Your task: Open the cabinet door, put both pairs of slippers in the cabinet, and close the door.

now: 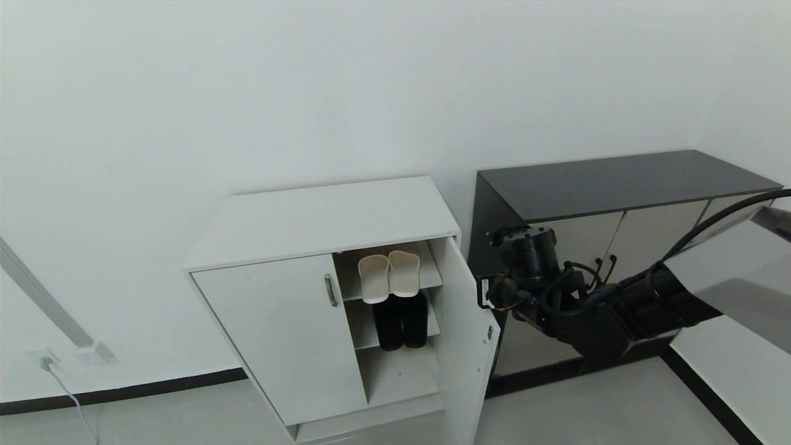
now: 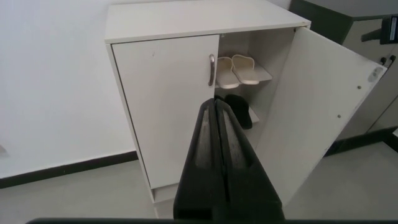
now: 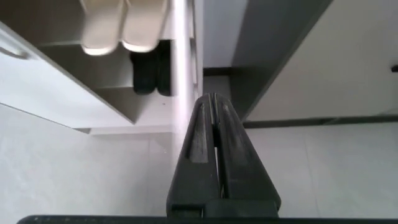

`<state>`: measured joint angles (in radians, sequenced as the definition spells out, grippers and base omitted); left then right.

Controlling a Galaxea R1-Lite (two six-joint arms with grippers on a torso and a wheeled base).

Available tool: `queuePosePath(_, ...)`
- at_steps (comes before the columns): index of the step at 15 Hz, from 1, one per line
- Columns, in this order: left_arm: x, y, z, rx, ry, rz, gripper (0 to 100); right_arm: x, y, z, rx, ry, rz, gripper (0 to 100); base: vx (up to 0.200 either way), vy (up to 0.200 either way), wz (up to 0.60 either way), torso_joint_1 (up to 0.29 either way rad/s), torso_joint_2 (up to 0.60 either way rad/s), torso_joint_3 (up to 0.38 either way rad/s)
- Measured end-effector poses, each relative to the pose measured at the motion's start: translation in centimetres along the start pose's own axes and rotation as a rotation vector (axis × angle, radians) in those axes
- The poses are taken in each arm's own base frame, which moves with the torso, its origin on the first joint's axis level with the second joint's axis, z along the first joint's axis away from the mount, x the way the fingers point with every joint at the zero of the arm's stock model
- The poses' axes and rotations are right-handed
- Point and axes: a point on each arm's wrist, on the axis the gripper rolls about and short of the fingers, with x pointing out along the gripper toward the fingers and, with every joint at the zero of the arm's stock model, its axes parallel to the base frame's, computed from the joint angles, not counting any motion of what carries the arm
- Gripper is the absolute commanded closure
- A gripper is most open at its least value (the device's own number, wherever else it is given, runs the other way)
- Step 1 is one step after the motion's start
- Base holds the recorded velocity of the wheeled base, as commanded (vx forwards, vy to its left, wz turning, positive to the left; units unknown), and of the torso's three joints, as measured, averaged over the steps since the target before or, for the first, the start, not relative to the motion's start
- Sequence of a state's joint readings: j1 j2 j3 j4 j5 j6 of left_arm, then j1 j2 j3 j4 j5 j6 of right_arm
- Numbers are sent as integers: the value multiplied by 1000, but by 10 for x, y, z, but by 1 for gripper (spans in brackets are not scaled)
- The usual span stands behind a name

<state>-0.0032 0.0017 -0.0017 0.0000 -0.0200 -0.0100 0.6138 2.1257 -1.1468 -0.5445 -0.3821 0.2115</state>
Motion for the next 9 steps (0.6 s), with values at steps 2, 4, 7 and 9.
queuePosePath(2, 0, 0, 0, 0, 0, 0, 100, 8, 2, -10, -10, 22, -3, 100, 0, 0, 0, 0, 0, 0)
queuePosePath(4, 0, 0, 0, 0, 0, 0, 100, 10, 12, -20, -26, 43, 17, 100, 0, 0, 0, 0, 0, 0)
queuePosePath(7, 0, 0, 0, 0, 0, 0, 100, 2, 35, -34, -22, 68, 109, 100, 0, 0, 0, 0, 0, 0)
queuePosePath(9, 0, 0, 0, 0, 0, 0, 100, -8, 48, -37, -13, 69, 170, 100, 0, 0, 0, 0, 0, 0)
